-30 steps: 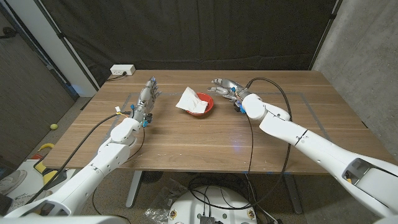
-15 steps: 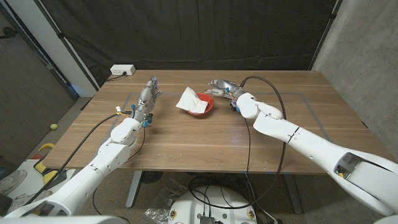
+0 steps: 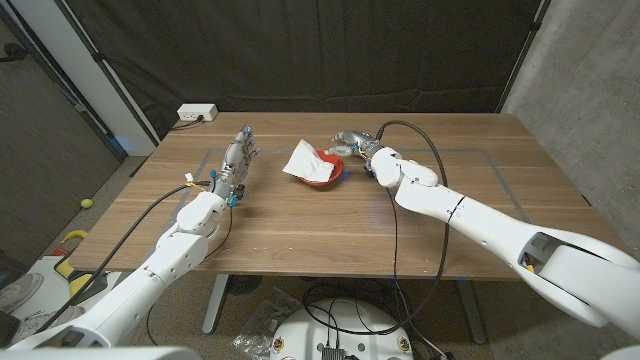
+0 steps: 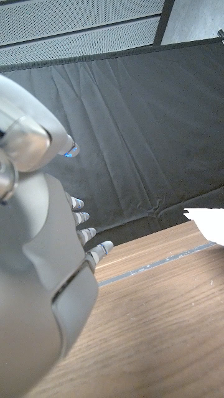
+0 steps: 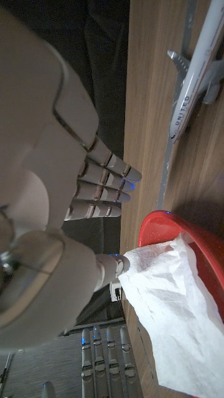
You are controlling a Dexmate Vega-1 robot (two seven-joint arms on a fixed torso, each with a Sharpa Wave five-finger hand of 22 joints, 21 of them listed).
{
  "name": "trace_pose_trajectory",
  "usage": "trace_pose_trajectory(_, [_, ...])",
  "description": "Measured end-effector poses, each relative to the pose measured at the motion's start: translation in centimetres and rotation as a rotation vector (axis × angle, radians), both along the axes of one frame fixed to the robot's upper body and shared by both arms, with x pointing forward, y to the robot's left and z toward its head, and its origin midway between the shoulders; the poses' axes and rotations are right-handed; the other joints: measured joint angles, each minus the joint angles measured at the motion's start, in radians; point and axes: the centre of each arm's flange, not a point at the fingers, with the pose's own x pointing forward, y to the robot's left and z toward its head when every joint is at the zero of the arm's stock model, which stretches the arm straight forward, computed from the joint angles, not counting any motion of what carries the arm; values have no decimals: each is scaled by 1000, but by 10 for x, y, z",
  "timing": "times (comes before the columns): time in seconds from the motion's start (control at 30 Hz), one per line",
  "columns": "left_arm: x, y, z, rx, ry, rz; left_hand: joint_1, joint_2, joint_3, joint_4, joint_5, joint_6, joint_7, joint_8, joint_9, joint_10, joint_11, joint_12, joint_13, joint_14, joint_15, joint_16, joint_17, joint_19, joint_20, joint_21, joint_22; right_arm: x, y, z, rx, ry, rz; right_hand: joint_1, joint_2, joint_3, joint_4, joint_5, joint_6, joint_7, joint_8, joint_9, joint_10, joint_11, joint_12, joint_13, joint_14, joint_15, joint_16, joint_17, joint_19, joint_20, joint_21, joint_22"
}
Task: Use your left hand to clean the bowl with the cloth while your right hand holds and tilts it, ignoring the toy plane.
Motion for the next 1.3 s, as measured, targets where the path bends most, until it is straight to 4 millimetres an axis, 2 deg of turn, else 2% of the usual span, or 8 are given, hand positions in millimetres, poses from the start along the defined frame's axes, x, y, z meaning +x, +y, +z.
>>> trace_pose_trajectory(0.23, [0, 3, -3, -6, 4, 5, 0, 0, -1, 1, 0, 0, 0, 0, 0, 0, 0, 0, 0, 0, 0, 0, 0, 0, 0, 0, 0, 6, 8, 1, -42, -4, -18, 0, 0, -4, 4, 8, 8, 0, 0, 0, 6, -1, 0, 5, 3, 0, 0, 0, 0, 0, 1, 0])
trace_pose_trajectory(0.43, [-1, 5, -4, -11, 4, 8, 0, 0, -5, -3, 0, 0, 0, 0, 0, 0, 0, 0, 0, 0, 0, 0, 0, 0, 0, 0, 0, 9, 14, 0, -77, -9, -27, 1, 1, -4, 4, 16, 30, -5, 7, 0, 33, 0, 3, 5, 40, -1, 0, 0, 15, 0, 7, 0])
trace_pose_trajectory(0.67, [-1, 7, -6, -16, 4, 11, 0, 0, -5, -3, 0, 0, 0, 0, 0, 0, 0, 0, 0, 0, 0, 0, 0, 0, 0, 0, 0, 11, 22, 0, -121, -16, -37, 35, 27, 1, -1, 23, 44, -9, 8, 0, 51, -5, 8, 5, 53, -4, 0, 0, 22, -3, 13, 0])
trace_pose_trajectory(0.77, [-2, 8, -6, -17, 5, 12, 0, 0, -5, -3, 0, 0, 0, 0, 0, 0, 0, 0, 0, 0, 0, 0, 0, 0, 0, 0, 0, 13, 25, -1, -144, -18, -47, 44, 25, 4, -3, 29, 44, -9, 8, 0, 57, -11, 8, 5, 60, 0, 0, 2, 22, -3, 13, 5])
trace_pose_trajectory(1.0, [-1, 11, -8, -22, 6, 16, 0, 0, -5, -3, 0, 0, 0, 0, 0, 0, 0, 0, 0, 0, 0, 0, 0, 0, 0, -8, 0, 18, 29, -2, -182, -3, -81, 54, 36, 10, 2, 34, 11, -23, -5, 0, 41, -18, -6, 5, 74, -1, 0, 9, 22, -3, 18, 5])
trace_pose_trajectory(1.13, [-1, 11, -9, -24, 6, 15, 0, 0, -5, -3, 0, 0, 0, 0, 0, 0, 0, 0, 0, 0, 0, 0, 0, 0, 0, -8, 0, 22, 32, -3, -208, 3, -103, 69, 45, 12, 3, 40, 6, -25, -10, 0, 40, -19, -7, 5, 104, -4, 7, 14, 41, -2, 32, 9])
trace_pose_trajectory(1.3, [0, 13, -9, -25, 5, 14, 0, 0, -5, -3, 0, 0, 0, 0, 0, 0, 0, 0, 0, 0, 0, 0, 0, 0, 0, -8, 0, 25, 32, -3, -232, 9, -124, 84, 58, 20, 0, 46, -1, -32, -12, 0, 37, -23, -7, 5, 110, -3, 7, 14, 57, -3, 42, 9])
